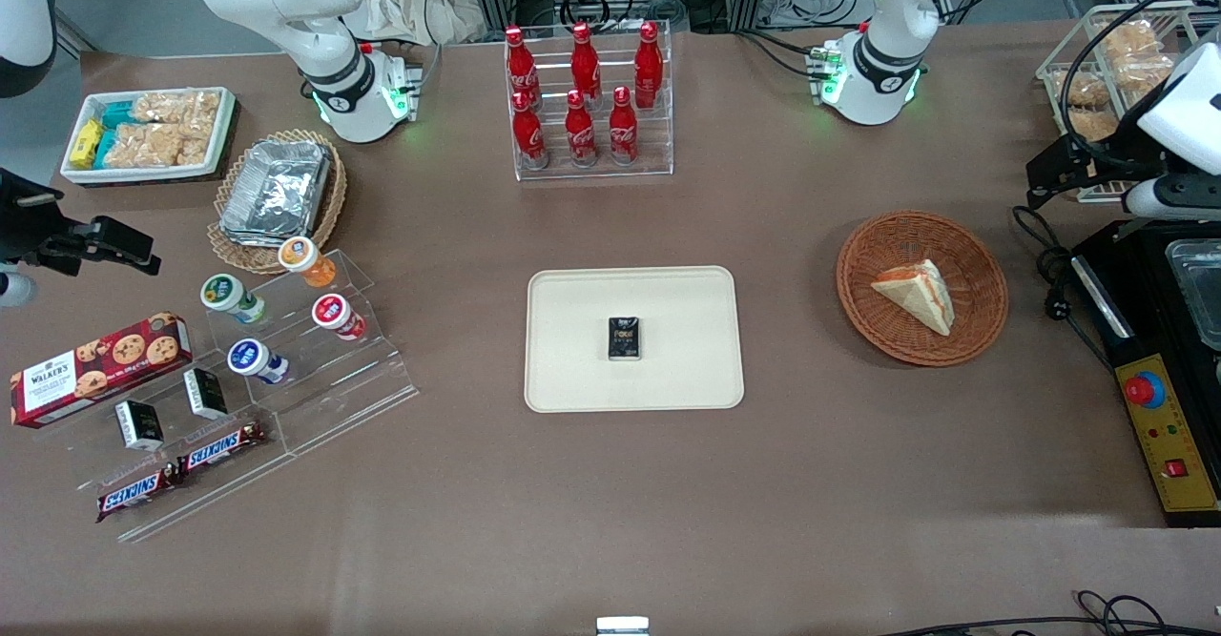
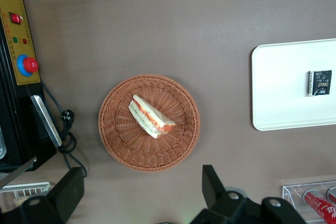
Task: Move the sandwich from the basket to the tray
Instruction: 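Move the left gripper over the wrapped sandwich in the wicker basket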
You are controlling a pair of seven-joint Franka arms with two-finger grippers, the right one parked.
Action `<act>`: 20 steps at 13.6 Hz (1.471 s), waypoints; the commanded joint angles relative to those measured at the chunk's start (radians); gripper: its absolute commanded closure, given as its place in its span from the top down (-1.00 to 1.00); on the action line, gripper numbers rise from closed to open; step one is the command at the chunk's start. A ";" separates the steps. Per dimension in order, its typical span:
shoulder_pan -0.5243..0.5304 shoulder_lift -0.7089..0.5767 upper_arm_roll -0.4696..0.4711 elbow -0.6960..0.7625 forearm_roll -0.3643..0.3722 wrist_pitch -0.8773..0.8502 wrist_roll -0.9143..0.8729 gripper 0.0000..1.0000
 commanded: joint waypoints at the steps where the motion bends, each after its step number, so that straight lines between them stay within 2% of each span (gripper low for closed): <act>1: -0.004 0.008 0.005 0.020 0.005 -0.021 -0.039 1.00; 5: -0.003 0.025 0.005 0.017 -0.004 -0.020 -0.336 1.00; 9: -0.001 0.017 0.005 -0.072 0.012 0.006 -0.589 1.00; 12: -0.001 -0.047 0.004 -0.269 0.019 0.159 -0.634 1.00; 14: 0.002 -0.080 0.004 -0.400 0.018 0.281 -0.735 1.00; 20: 0.002 -0.066 0.004 -0.675 0.021 0.580 -0.936 1.00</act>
